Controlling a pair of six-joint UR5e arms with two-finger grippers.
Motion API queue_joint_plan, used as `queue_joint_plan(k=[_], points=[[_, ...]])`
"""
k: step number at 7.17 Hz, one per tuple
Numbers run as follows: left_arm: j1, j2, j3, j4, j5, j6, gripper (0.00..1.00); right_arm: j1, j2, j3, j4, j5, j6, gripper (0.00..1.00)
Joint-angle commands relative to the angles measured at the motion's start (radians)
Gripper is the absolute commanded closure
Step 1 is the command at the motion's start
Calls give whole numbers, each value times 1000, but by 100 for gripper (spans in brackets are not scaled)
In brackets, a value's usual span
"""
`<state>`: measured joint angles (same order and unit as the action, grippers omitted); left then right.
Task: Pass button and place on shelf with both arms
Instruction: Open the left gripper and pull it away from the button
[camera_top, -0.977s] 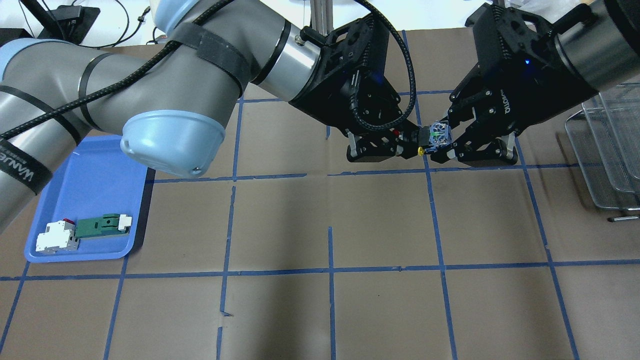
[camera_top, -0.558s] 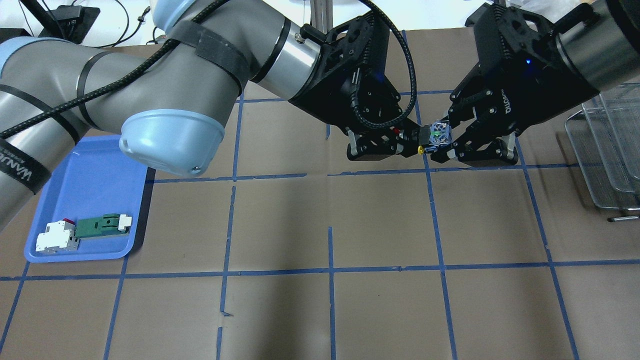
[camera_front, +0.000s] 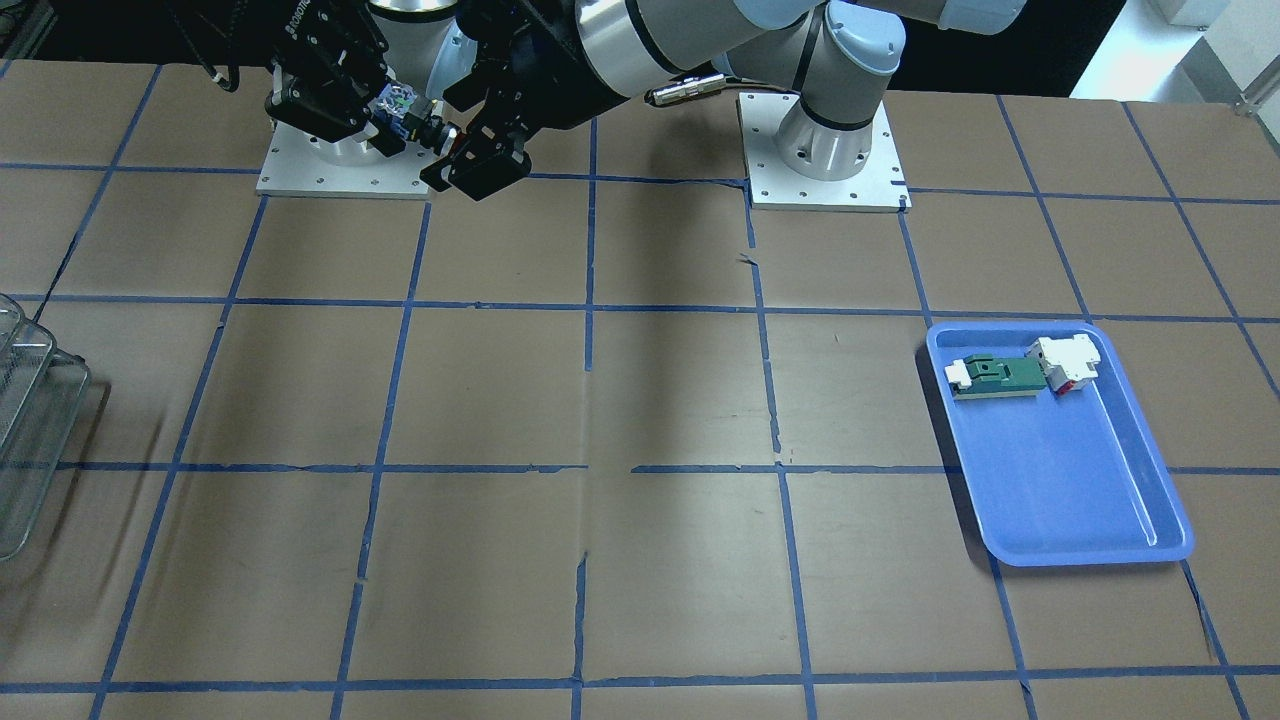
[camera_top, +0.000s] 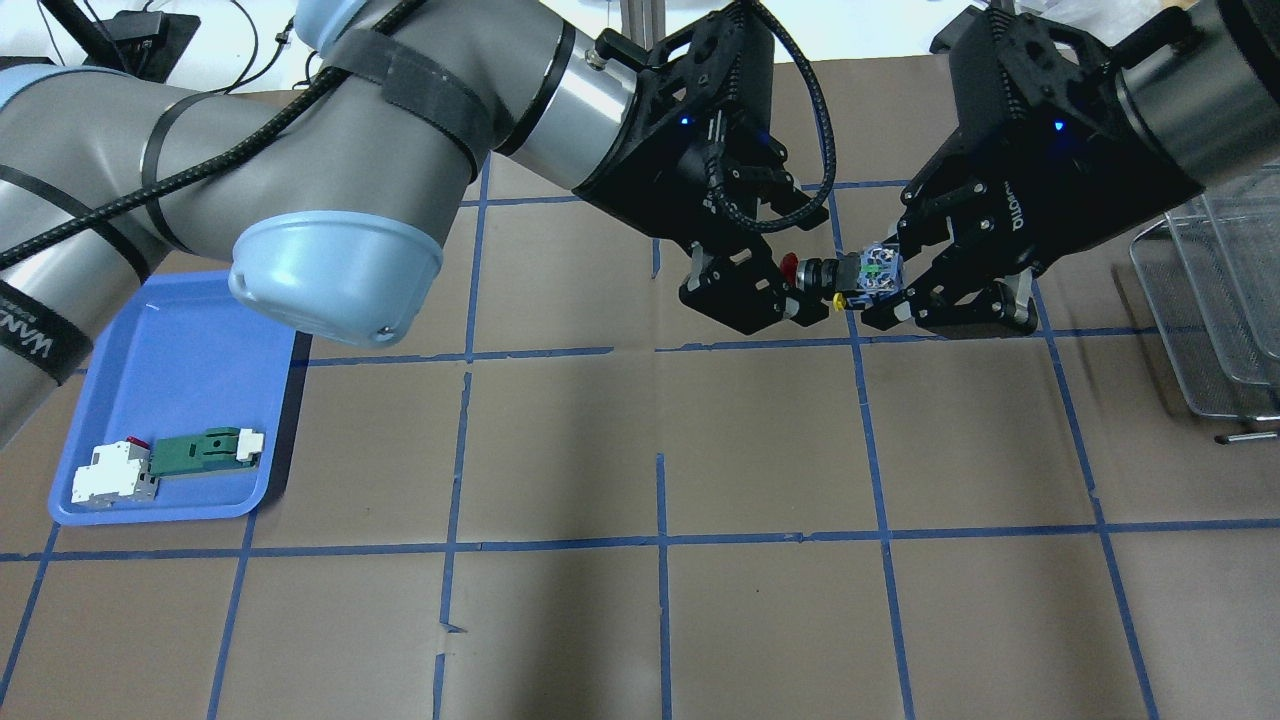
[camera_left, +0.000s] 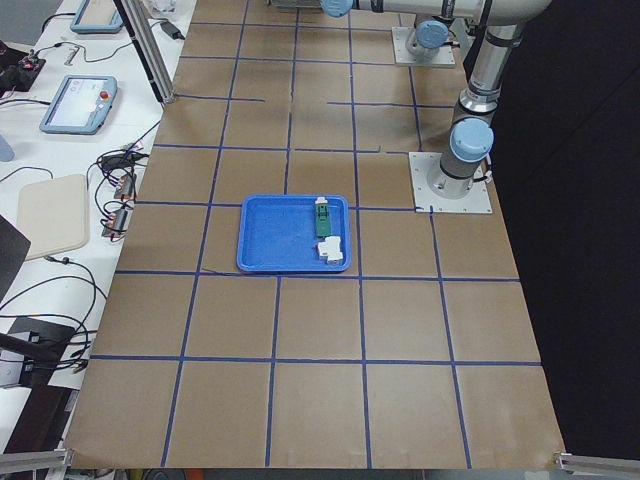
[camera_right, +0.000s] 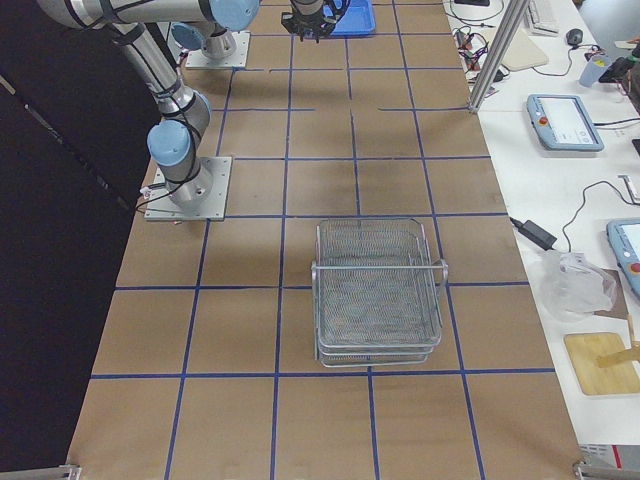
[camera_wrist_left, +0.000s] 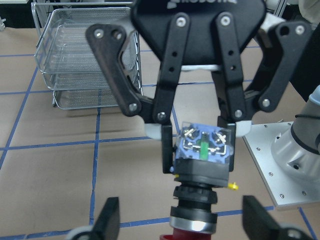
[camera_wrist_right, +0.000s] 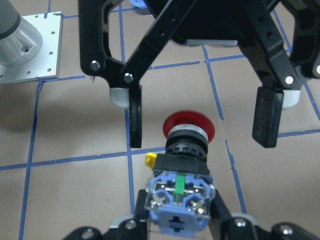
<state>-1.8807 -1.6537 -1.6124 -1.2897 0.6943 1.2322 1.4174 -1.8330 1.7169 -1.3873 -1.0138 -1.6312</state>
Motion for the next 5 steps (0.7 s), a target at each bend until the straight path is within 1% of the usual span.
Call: queue_joint_plan(k=[1,2,3,4,5], points=[[11,29,5,1,26,-71,0,0,-5,1,1,-23,10,100],[35,49,20,0,87,-103,0,-8,-15,0,-1,-87,10,100],[54,69,38,-19,205,-137,1,-23,-14,-2,-13,-154,10,100],[72,90,55,-29,305,-211,1,-78,-11,-2,-24,-189,10,100],[93,97,52,-54,389,-309,0,-189,-8,-2,-26,-187,-13,100]])
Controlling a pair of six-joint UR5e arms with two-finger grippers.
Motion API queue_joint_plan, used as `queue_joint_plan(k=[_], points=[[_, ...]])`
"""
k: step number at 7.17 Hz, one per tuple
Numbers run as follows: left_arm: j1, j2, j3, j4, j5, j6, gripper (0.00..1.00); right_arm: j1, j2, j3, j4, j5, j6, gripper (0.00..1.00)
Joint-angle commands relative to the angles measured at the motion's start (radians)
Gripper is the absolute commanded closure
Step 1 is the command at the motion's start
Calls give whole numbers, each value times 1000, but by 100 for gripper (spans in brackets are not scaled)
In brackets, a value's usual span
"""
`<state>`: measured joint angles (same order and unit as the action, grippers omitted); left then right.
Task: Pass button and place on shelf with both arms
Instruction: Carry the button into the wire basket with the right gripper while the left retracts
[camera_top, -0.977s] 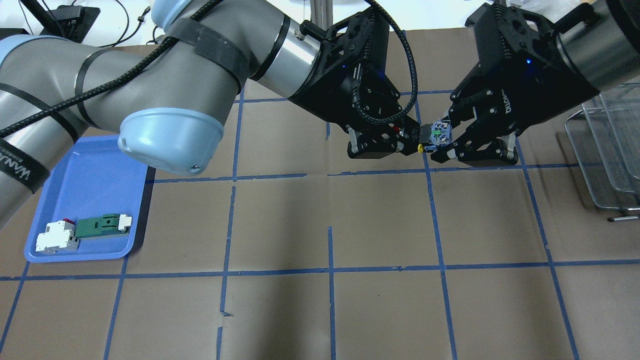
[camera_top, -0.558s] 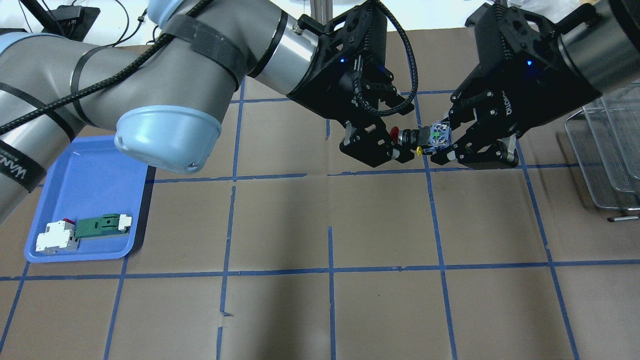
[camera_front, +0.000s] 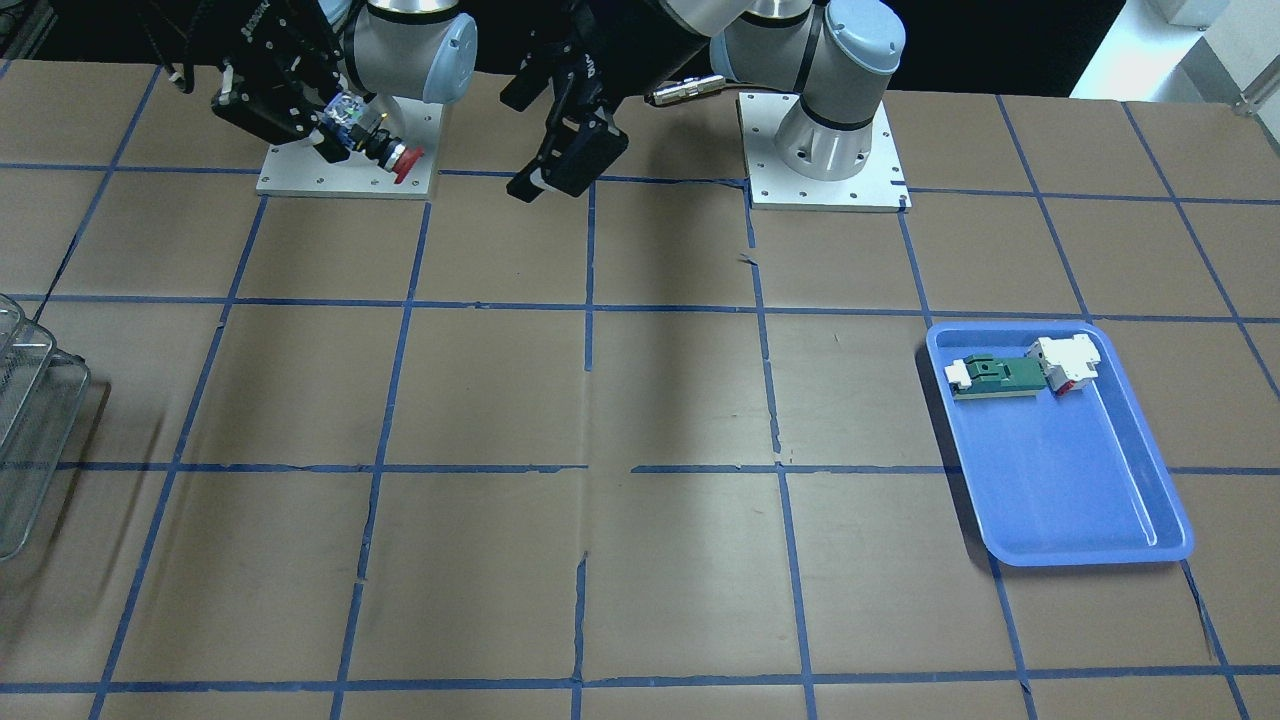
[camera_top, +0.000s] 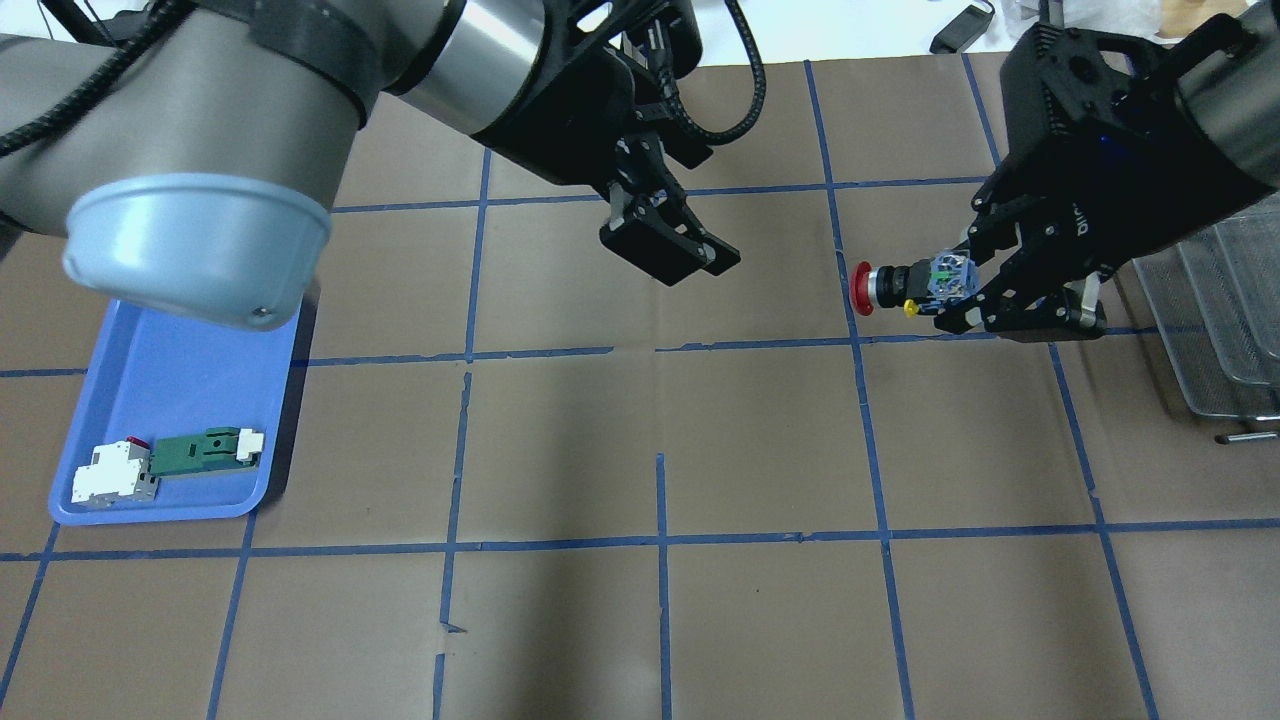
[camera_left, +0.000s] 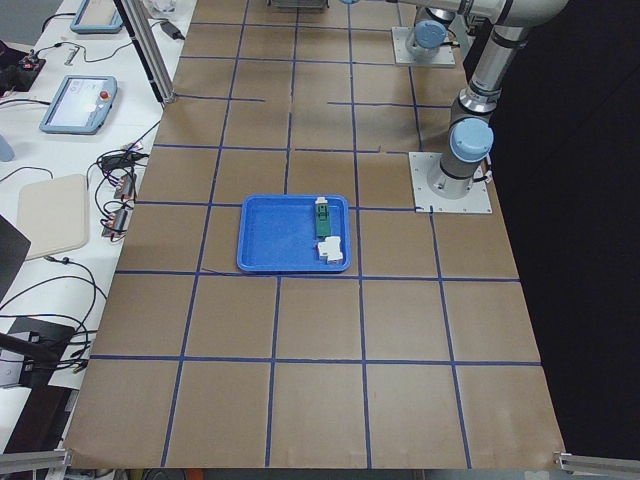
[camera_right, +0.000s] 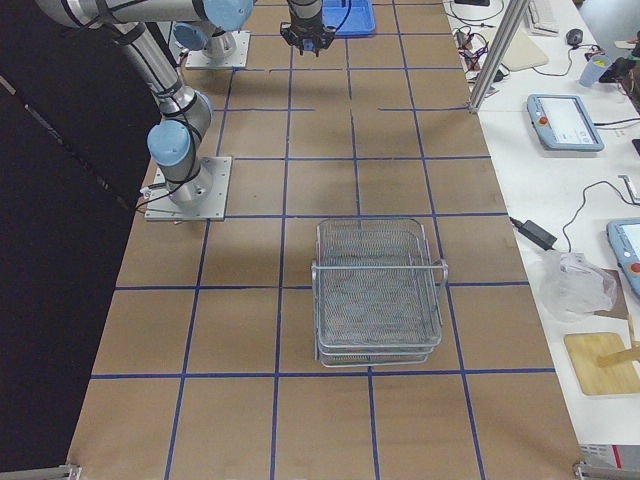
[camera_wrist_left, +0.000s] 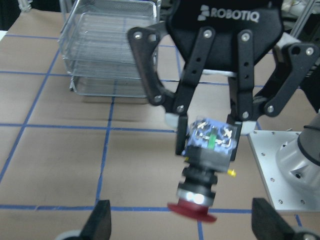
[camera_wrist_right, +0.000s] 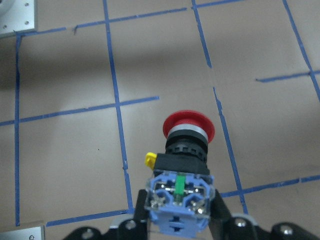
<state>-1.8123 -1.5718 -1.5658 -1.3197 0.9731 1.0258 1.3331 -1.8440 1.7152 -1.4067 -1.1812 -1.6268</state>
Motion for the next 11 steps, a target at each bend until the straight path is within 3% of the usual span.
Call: queue_joint_plan(k=[1,3,5,6,8,9,10,11], points=[[49,28,0,-24,204,-192,0,-220,38,0,-70,-59,-98,100],[118,58,-11,-32,451,-388,0,-355,165,-11,-255,-159,-148,100],[154,76,-16,-85,490,-552,0,-487,332,-25,-506,-224,-178,100],[162,69,-19,-90,492,-685,0,-552,418,-55,-570,-210,-167,100],[163,50,7,-107,502,-733,0,-578,506,-104,-592,-213,-119,100],[162,44,13,-160,575,-835,0,-578,506,-94,-594,-228,-46,100],[162,39,13,-165,599,-916,0,-577,500,-94,-592,-227,9,93],[159,39,13,-194,596,-955,0,-574,500,-92,-595,-227,10,55]])
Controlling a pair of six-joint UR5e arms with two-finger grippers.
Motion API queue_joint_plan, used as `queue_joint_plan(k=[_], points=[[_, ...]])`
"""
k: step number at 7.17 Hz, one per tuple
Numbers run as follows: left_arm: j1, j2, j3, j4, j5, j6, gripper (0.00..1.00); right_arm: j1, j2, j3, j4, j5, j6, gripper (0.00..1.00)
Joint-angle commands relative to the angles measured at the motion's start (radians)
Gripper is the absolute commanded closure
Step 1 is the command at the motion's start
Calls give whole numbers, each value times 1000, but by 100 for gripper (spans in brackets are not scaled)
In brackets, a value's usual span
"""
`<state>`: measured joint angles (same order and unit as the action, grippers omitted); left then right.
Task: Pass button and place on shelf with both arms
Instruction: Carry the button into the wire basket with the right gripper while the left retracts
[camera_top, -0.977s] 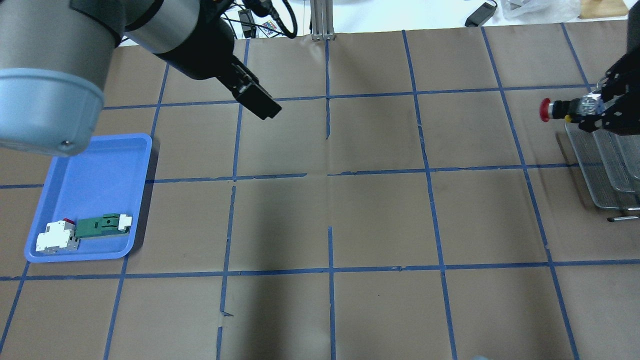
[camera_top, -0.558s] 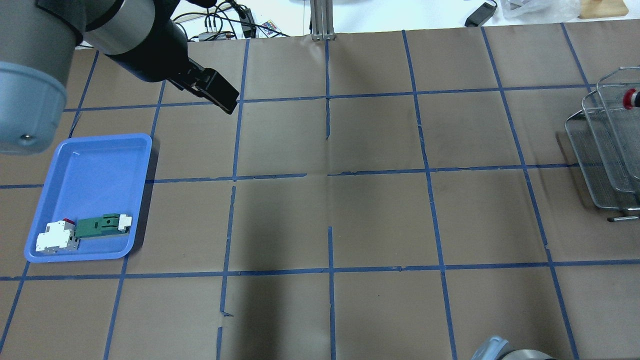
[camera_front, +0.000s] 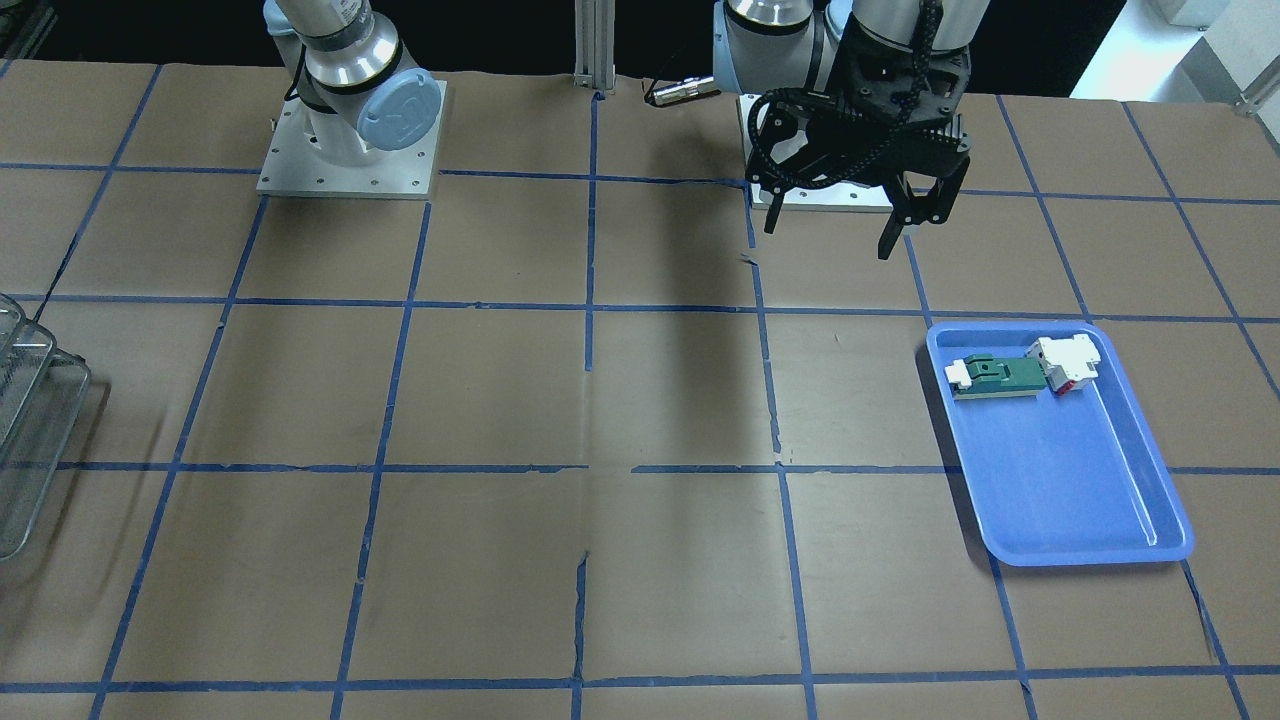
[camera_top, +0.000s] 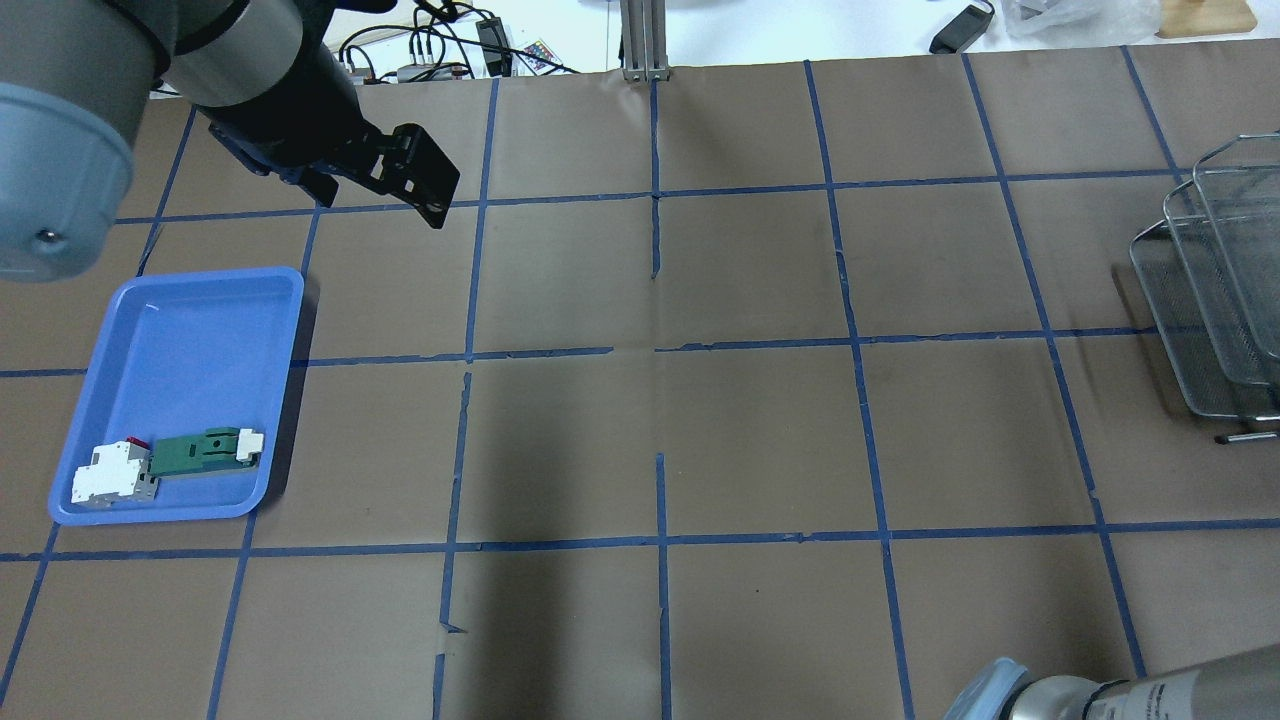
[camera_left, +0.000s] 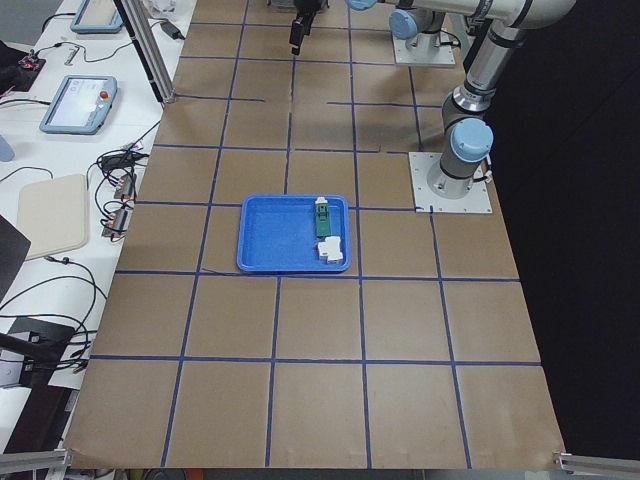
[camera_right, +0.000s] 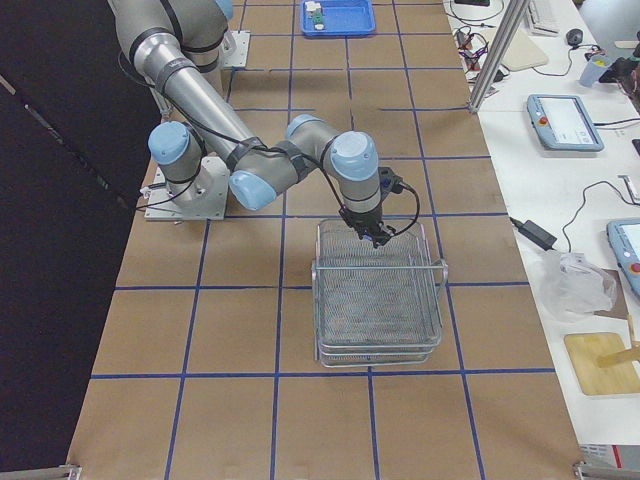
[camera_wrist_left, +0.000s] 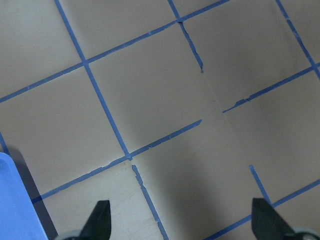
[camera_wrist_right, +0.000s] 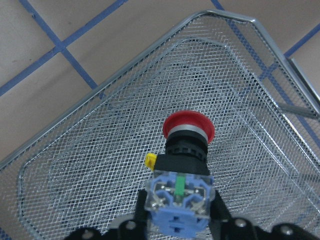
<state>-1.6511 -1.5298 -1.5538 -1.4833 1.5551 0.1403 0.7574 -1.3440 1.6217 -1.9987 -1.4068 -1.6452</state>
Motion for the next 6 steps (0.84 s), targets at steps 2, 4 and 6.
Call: queue_joint_plan(k=[2,4,6], points=[[-6,6,14,-98,13,-160,0,3,0,3,-3,11,65,0],[-10,32,-11,-115,11,-168,0,7,-6,4,11,3,113,0],[-10,33,-8,-123,8,-168,0,36,-35,4,30,-29,192,0]])
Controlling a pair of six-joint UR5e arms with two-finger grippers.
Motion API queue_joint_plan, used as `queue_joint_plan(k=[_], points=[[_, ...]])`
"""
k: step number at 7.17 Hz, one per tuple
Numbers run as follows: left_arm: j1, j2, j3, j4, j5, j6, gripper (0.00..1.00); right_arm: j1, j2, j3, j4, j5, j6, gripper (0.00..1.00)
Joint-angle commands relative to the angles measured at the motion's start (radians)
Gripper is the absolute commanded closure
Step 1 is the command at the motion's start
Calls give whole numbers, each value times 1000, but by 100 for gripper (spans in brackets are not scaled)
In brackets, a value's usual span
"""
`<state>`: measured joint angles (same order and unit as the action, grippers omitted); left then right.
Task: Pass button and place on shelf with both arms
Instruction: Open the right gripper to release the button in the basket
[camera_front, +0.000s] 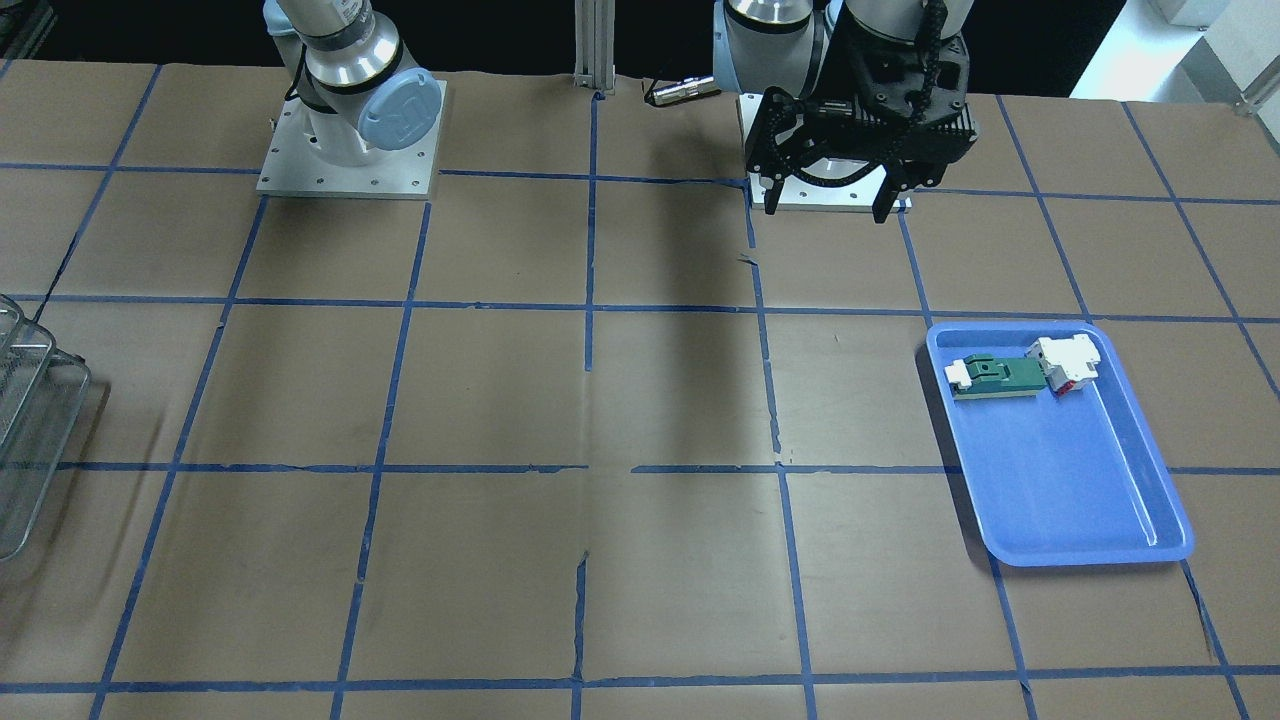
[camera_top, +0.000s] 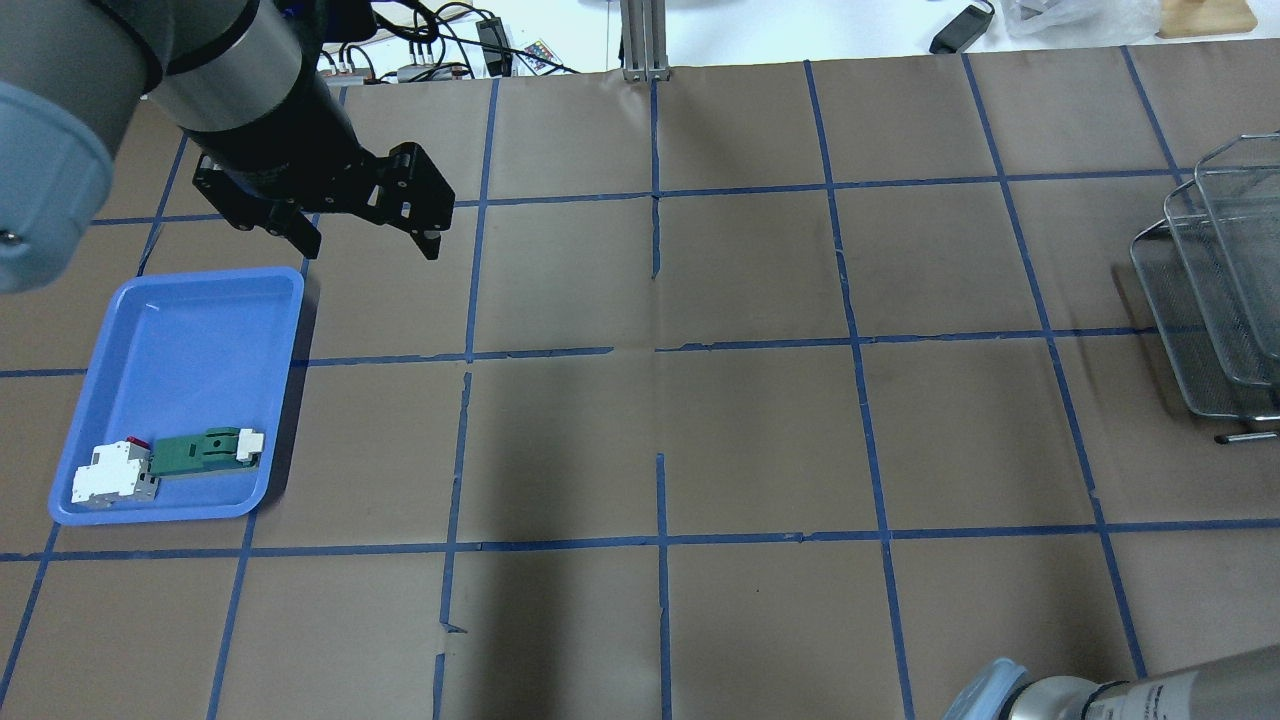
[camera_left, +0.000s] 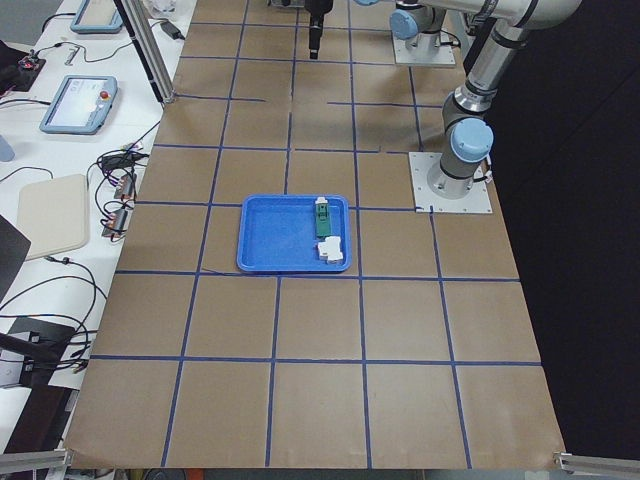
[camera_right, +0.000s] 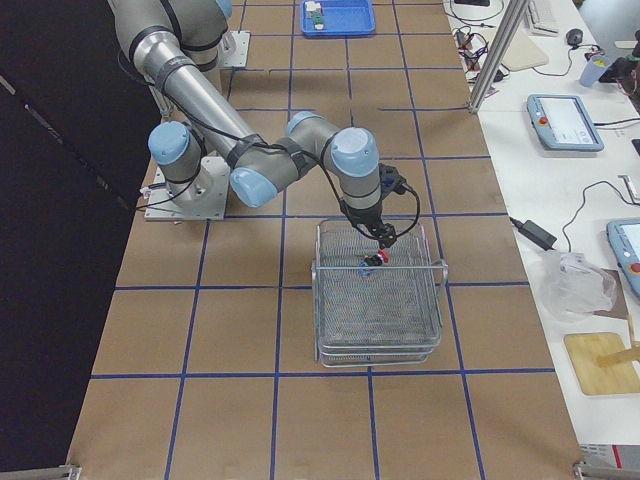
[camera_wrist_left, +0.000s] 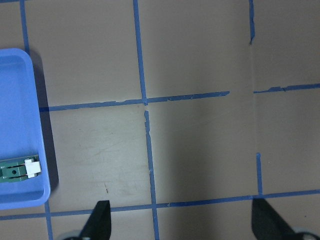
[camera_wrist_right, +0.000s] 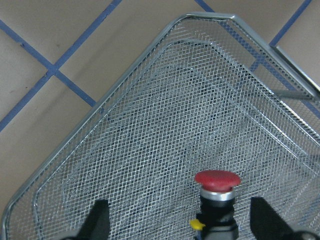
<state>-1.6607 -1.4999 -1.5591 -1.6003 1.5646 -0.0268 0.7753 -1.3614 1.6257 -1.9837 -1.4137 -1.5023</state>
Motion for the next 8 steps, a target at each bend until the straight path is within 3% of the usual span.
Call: queue_joint_plan(k=[1,3,4,8], points=[[-1,3,-3,-7,-3,-2,0,60,-37,0,63,-90,171,0],[-1,3,1,-7,-3,-1,0,227,-163,-3,231,-171,418,0],[-1,3,2,-7,-3,-1,0,304,-232,0,337,-162,510,0],[1,-14,17,-4,-8,-1,0,657,-297,-27,379,-179,1110,0]])
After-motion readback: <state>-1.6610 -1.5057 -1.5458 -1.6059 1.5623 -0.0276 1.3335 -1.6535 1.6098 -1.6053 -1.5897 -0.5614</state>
